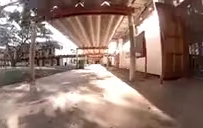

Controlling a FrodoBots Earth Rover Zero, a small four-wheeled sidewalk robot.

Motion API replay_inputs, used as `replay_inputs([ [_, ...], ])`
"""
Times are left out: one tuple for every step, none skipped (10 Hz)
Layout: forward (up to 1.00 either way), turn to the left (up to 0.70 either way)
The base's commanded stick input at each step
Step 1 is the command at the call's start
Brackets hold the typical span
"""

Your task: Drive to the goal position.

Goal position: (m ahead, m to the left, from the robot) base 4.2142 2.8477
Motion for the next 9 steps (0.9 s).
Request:
replay_inputs([
  [0.50, 0.00],
  [0.50, 0.00],
  [0.50, 0.00],
  [0.50, 0.00],
  [0.50, 0.00],
  [0.50, 0.00],
  [0.50, 0.00],
  [0.50, 0.00],
  [0.50, 0.00],
])
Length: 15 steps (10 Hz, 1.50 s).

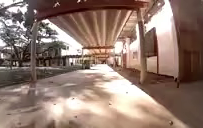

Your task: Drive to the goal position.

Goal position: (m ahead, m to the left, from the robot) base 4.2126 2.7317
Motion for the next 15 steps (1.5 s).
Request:
replay_inputs([
  [0.50, 0.00],
  [0.50, 0.00],
  [0.50, 0.00],
  [0.50, 0.00],
  [0.50, 0.00],
  [0.50, 0.00],
  [0.50, 0.00],
  [0.50, 0.00],
  [0.50, 0.00],
  [0.50, 0.00],
  [0.50, 0.00],
  [0.50, 0.00],
  [0.50, 0.00],
  [0.50, 0.00],
  [0.50, 0.00],
])
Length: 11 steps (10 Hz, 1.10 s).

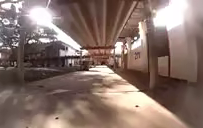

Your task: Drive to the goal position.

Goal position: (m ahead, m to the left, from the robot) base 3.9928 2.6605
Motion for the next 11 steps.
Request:
replay_inputs([
  [0.50, 0.00],
  [0.50, 0.00],
  [0.50, 0.00],
  [0.50, 0.00],
  [0.50, 0.00],
  [0.50, 0.00],
  [0.50, 0.00],
  [0.50, 0.00],
  [0.50, 0.00],
  [0.50, 0.00],
  [0.50, 0.00],
])
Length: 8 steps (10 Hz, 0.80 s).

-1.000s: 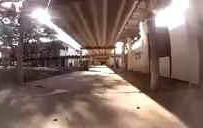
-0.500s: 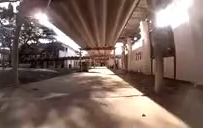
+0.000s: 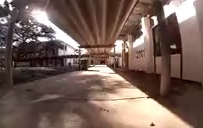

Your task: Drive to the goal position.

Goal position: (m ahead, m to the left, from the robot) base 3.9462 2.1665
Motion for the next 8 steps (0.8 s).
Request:
replay_inputs([
  [0.50, 0.00],
  [0.50, 0.00],
  [0.50, 0.00],
  [0.50, 0.00],
  [0.50, 0.00],
  [0.50, 0.00],
  [0.50, 0.00],
  [0.50, 0.00],
])
